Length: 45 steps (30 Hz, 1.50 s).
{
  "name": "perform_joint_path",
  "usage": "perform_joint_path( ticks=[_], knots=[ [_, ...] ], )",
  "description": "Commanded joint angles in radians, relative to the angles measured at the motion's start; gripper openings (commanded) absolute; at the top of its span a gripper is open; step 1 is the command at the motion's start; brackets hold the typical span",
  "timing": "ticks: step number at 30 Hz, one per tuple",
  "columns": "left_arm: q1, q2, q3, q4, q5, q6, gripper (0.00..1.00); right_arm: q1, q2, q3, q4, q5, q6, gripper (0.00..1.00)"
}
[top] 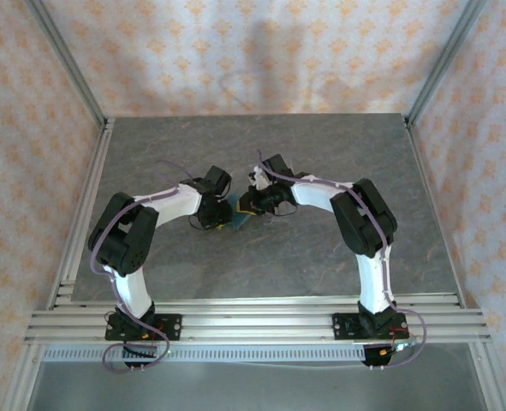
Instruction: Put the credit cards into the card holder
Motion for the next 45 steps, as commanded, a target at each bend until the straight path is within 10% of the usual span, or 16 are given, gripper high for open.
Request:
perform_joint_path(
  ticks=[1, 6, 16, 26, 34, 39, 45],
  knots=[
    [-0.012, 0.040, -0.056, -0.006, -0.012, -0.007, 0.15, 0.029, -0.076, -0.002, -0.024, 0.029, -0.030, 0.00],
    [-0.003, -0.104, -0.083, -0.059, -0.050, 0.012, 0.18, 0.055, -0.211, 0.000, -0.186, 0.287, -0.117, 0.00],
    [0.084, -0.486, -0.238, -0.230, -0.191, -0.003, 0.53, 0.305, -0.399, -0.006, -0.477, 0.997, -0.162, 0.00],
    [0.112, -0.710, -0.270, -0.333, -0.189, 0.005, 0.70, 0.536, -0.262, 0.083, -0.678, 1.431, -0.067, 0.00],
    [0.124, -0.716, -0.268, -0.330, -0.166, -0.001, 0.73, 0.599, 0.026, 0.251, -0.671, 1.414, -0.053, 0.16],
    [0.148, -0.712, -0.248, -0.355, -0.167, 0.026, 0.76, 0.599, 0.003, 0.240, -0.523, 1.153, -0.101, 0.51],
    [0.155, -0.656, -0.243, -0.306, -0.092, 0.096, 0.76, 0.517, -0.188, 0.136, -0.407, 0.845, -0.128, 0.60]
  ],
)
